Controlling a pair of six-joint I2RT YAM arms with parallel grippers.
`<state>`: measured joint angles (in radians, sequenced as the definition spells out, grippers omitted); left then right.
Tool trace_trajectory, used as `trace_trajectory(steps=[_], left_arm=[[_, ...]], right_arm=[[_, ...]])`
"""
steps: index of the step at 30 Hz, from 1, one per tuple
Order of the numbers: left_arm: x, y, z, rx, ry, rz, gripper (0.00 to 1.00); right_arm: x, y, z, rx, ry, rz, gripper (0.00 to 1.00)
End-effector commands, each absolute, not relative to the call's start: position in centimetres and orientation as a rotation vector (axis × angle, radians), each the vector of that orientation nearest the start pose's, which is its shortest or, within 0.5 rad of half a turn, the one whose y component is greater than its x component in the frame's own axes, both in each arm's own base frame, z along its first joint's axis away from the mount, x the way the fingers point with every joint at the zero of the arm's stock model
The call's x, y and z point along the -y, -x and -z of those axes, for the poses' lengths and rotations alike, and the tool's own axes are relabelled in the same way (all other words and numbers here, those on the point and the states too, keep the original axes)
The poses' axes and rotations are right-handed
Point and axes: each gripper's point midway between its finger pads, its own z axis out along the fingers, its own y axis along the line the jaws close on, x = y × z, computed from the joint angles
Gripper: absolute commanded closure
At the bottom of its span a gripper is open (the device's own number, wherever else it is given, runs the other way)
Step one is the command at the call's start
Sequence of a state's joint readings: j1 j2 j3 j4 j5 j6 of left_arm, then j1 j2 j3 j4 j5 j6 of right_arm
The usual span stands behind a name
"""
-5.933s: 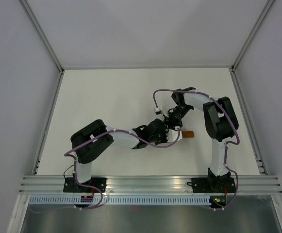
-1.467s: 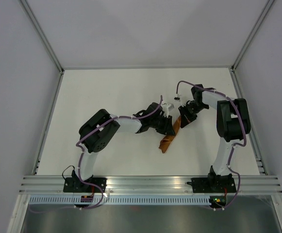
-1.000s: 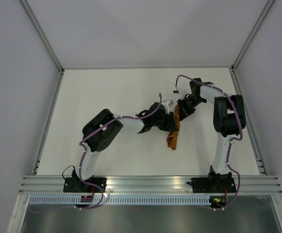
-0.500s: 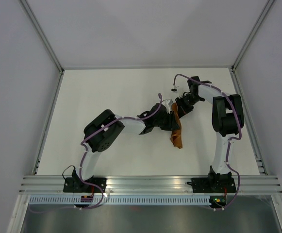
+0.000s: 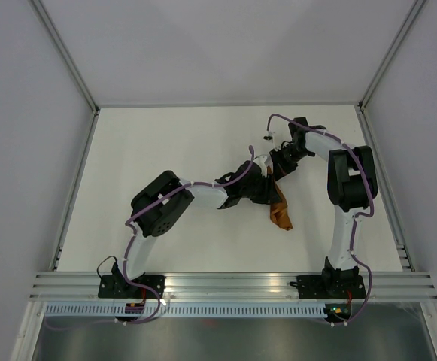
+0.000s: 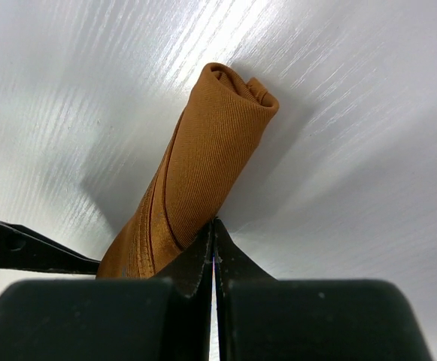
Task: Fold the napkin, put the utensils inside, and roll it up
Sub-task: Roll the napkin with the utensil
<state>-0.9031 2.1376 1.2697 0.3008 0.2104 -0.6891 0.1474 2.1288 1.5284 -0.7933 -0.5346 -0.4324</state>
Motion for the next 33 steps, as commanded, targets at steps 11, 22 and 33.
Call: trace_trajectory(steps=[11,22,33], left_arm=[[47.4,-29.8,-4.3,-2.322,-0.434,1.037,0.50],[48.0,-31.0,-6.7,-2.285,-0.454,1.022,0.48],[48.4,-31.6,-8.1,-2.262,-0.460,1.016,0.36]], right_arm=[[-12.1,-39.4,-0.2,-2.682,0.828,-0.588,0.99],[-11.8,-39.4,-0.3,-2.681,0.821,-0.597,1.00],[-11.6,-39.7,-0.6,-2.675,0.809,-0.585,0.99]])
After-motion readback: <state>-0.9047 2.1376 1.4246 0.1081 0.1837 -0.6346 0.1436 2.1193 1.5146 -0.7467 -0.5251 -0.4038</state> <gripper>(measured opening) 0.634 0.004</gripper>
